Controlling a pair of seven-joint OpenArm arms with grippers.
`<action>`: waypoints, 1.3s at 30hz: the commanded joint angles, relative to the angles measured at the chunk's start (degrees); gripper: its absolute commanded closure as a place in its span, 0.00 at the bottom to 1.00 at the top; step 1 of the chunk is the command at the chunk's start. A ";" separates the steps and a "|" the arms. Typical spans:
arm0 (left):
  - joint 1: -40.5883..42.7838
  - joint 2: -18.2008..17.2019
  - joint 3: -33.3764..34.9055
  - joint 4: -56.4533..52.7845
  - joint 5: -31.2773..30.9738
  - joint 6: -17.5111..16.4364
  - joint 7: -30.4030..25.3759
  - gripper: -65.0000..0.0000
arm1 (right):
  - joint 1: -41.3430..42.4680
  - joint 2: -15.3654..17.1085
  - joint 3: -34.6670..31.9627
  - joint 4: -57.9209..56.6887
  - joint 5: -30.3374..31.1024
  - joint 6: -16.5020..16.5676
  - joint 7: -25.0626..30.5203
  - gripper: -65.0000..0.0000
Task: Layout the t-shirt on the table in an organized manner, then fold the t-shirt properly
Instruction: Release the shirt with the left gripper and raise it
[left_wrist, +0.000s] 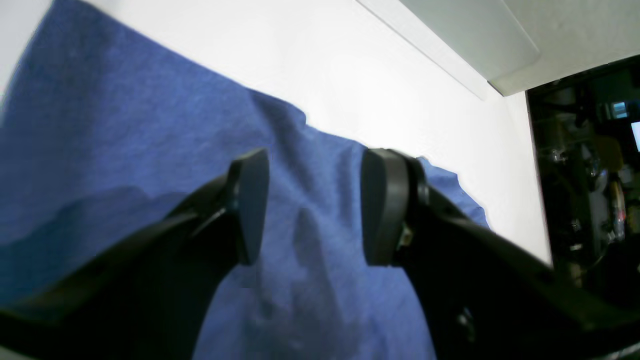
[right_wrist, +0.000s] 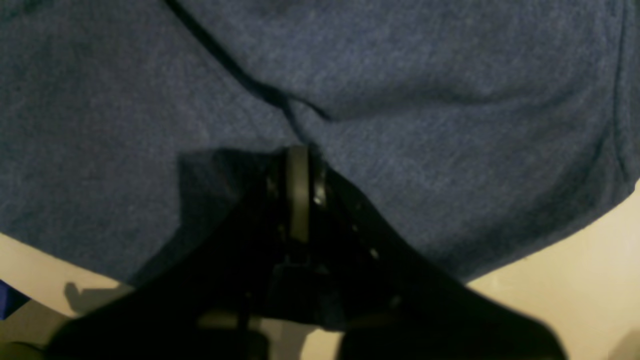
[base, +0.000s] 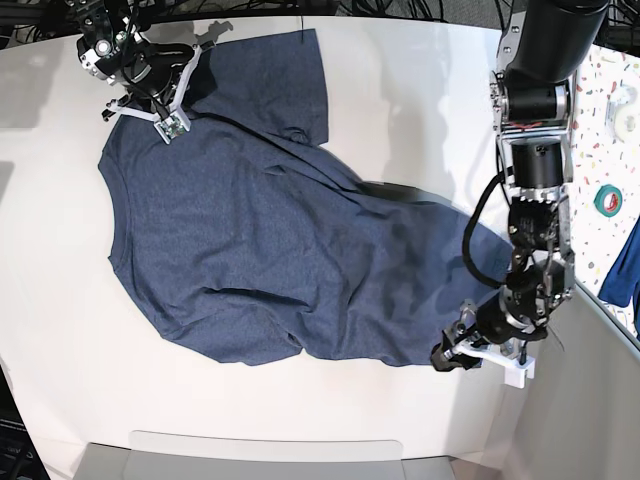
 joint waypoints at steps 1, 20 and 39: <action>-0.85 -2.55 -2.09 3.04 -2.64 -0.30 0.40 0.55 | -0.38 0.73 0.25 1.09 -0.92 -0.23 -2.10 0.98; 28.60 -3.78 -29.17 26.34 -16.09 -0.48 18.25 0.58 | 5.16 -0.94 17.57 2.41 26.07 0.04 -2.54 0.91; 40.65 2.64 -17.56 26.87 -18.20 -0.66 17.54 0.58 | 19.84 -5.77 23.11 -0.93 28.88 -0.40 -2.54 0.91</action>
